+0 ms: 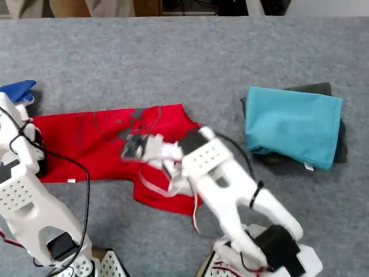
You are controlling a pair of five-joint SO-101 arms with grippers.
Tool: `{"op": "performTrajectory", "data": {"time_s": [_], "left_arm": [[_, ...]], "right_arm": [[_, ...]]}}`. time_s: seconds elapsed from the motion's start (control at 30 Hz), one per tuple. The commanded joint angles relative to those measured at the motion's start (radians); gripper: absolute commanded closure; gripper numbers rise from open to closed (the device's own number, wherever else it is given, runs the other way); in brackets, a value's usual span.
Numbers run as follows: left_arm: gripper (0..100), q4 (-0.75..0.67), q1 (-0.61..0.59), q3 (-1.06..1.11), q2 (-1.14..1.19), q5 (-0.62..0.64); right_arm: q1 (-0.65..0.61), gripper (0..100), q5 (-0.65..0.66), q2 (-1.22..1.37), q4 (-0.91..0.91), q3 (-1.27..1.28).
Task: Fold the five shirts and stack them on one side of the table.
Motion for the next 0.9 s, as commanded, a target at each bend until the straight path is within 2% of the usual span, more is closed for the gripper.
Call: {"op": "performTrajectory", "data": {"time_s": [0.0,0.3,0.43,0.5,0.7,0.87], "left_arm": [[98,0.035,0.000,-0.104,-0.010,-0.008],[98,0.040,0.031,-0.107,-0.019,-0.002],[98,0.075,0.032,-0.107,-0.027,-0.006],[98,0.075,0.025,-0.095,-0.061,-0.006],[98,0.074,0.021,0.083,-0.306,-0.037],[98,0.072,-0.002,0.258,-0.545,-0.064]], "right_arm": [[-0.087,99.7,0.005,-0.053,-0.029,0.054],[-0.090,99.1,0.012,0.028,-0.086,0.085],[-0.091,88.8,0.011,0.050,-0.124,0.088],[-0.110,87.2,0.011,0.051,-0.129,0.082],[-0.268,89.9,0.003,0.058,-0.138,0.084],[-0.274,89.7,-0.037,0.061,-0.216,0.087]]}}
